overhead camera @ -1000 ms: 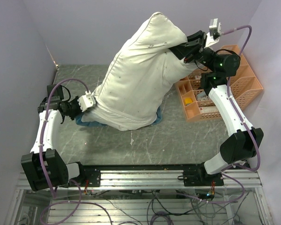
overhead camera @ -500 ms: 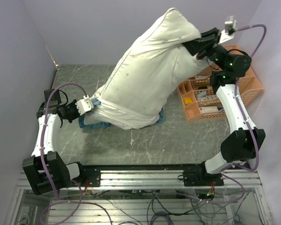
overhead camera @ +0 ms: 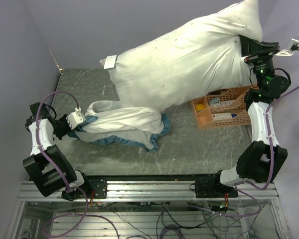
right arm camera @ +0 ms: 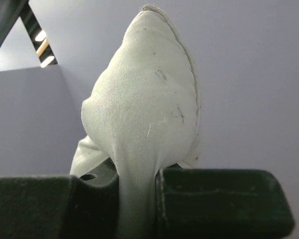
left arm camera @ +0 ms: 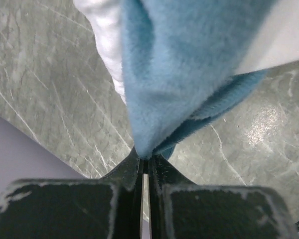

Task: Remove the pillowcase from the pillow
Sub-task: Remove the pillow from the pillowcase, then place the pillow at the center of the board.

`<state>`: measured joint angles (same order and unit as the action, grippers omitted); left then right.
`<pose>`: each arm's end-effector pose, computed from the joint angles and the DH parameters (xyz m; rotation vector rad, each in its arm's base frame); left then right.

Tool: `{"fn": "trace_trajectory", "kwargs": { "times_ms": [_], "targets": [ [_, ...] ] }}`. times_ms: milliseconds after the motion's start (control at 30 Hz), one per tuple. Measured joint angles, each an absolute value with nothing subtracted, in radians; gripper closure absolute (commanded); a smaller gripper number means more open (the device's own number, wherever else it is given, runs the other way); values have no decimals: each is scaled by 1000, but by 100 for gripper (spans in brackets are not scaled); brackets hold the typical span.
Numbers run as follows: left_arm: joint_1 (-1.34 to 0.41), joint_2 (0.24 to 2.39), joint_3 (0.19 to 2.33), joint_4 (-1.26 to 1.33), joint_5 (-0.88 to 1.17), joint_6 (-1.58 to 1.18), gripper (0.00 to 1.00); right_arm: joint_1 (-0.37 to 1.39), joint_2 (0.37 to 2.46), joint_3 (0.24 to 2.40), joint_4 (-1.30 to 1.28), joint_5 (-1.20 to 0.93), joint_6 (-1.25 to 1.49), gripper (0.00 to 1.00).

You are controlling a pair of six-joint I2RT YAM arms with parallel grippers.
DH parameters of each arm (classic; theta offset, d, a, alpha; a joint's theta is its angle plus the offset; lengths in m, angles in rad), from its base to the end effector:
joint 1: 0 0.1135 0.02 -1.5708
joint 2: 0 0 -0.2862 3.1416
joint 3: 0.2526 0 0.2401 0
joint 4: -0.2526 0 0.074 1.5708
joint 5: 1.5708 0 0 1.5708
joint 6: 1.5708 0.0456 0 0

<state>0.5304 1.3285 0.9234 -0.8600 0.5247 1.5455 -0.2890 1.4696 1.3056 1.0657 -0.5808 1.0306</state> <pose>0.2037 0.0930 0.2467 1.3261 2.1683 -0.0095 0.2945 -0.0615 0.5074 -0.0446 0.8857 0.8883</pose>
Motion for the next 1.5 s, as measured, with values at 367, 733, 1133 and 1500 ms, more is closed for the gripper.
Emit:
{"fn": "trace_trajectory", "kwargs": {
  "times_ms": [367,733,1133,1500],
  "targets": [
    [561,1378,990,-775,414,1425,93,-296,1388,1303,1063,-436,982,100],
    [570,1402,1128,-592,337,1182,77,-273,1414,1382,1013,-408,940,100],
    [239,1488,1524,-712,410,711,0,238,1579,1695,697,-417,604,100],
    [329,1462,1588,-699,421,496,0,279,1641,1768,655,-459,645,100]
  ]
}}
